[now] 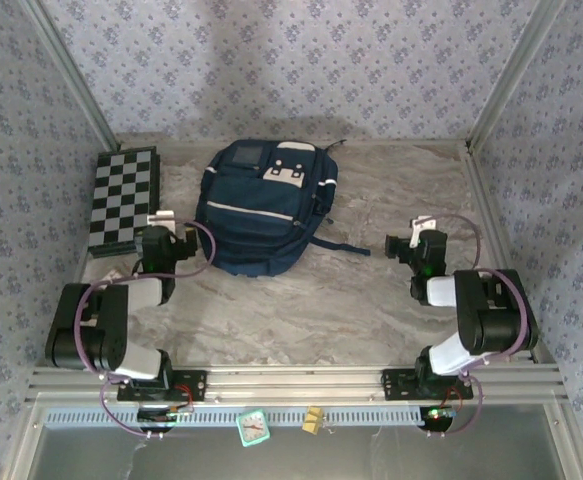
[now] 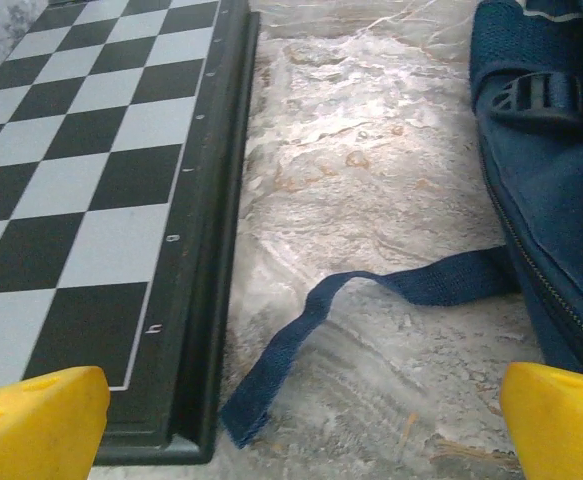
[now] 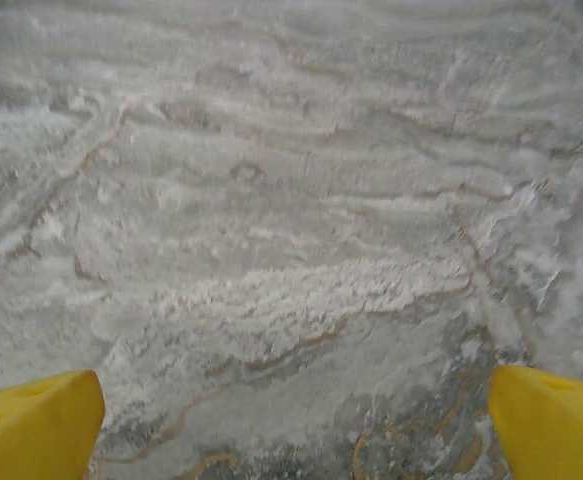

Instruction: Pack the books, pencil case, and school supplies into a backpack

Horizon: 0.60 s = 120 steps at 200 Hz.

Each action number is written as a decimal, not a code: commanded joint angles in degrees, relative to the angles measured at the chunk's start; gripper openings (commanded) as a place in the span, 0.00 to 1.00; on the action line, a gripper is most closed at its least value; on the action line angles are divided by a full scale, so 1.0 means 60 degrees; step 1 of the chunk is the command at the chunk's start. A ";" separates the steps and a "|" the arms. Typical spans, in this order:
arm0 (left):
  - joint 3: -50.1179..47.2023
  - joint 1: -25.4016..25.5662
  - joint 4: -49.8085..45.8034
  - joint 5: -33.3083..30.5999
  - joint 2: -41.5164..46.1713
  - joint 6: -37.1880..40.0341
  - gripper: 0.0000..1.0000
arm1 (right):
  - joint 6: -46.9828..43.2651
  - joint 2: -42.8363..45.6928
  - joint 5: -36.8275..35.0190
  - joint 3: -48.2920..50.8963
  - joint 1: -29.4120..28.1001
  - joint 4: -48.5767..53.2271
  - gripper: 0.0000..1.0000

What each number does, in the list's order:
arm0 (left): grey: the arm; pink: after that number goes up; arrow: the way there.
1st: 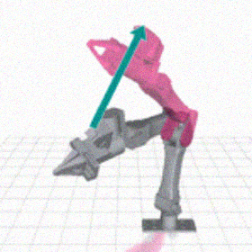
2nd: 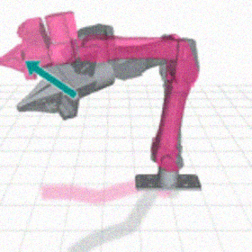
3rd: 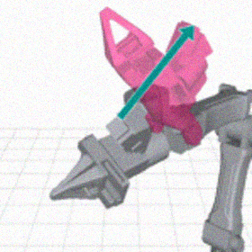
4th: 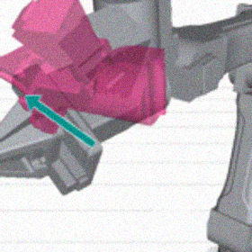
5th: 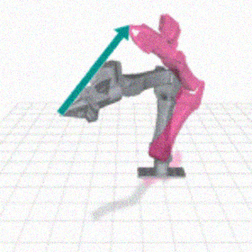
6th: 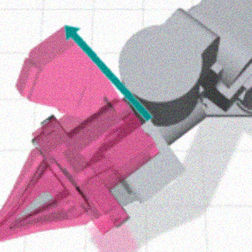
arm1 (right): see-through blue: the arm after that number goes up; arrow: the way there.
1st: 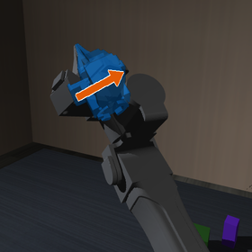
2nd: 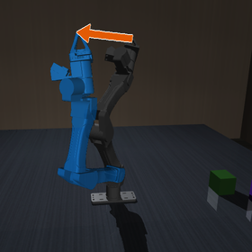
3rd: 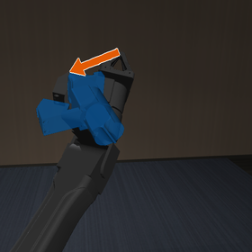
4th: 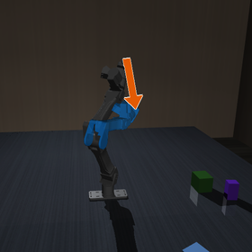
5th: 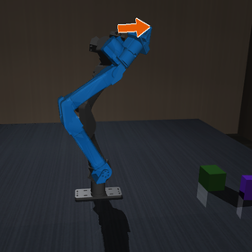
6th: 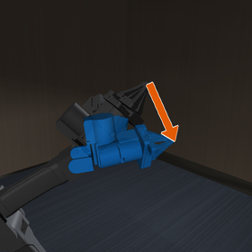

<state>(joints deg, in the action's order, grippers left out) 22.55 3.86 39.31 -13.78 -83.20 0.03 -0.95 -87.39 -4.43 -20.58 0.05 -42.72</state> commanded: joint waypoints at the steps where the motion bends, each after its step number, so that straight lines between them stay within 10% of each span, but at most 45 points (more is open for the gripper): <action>1: 0.0142 -0.0185 0.0889 0.0515 -0.0288 -0.0012 1.00 | 0.0054 -0.0014 0.0390 -0.0224 0.0394 -0.0880 1.00; 120: 0.0168 -0.0725 0.1242 0.1340 -0.0785 -0.0370 1.00 | -0.0083 0.0013 0.0108 -0.0291 0.0199 -0.0657 1.00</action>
<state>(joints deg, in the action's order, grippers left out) 22.68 -0.38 44.03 -6.83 -87.57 -1.56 -0.95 -87.53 -3.99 -20.95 1.04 -45.52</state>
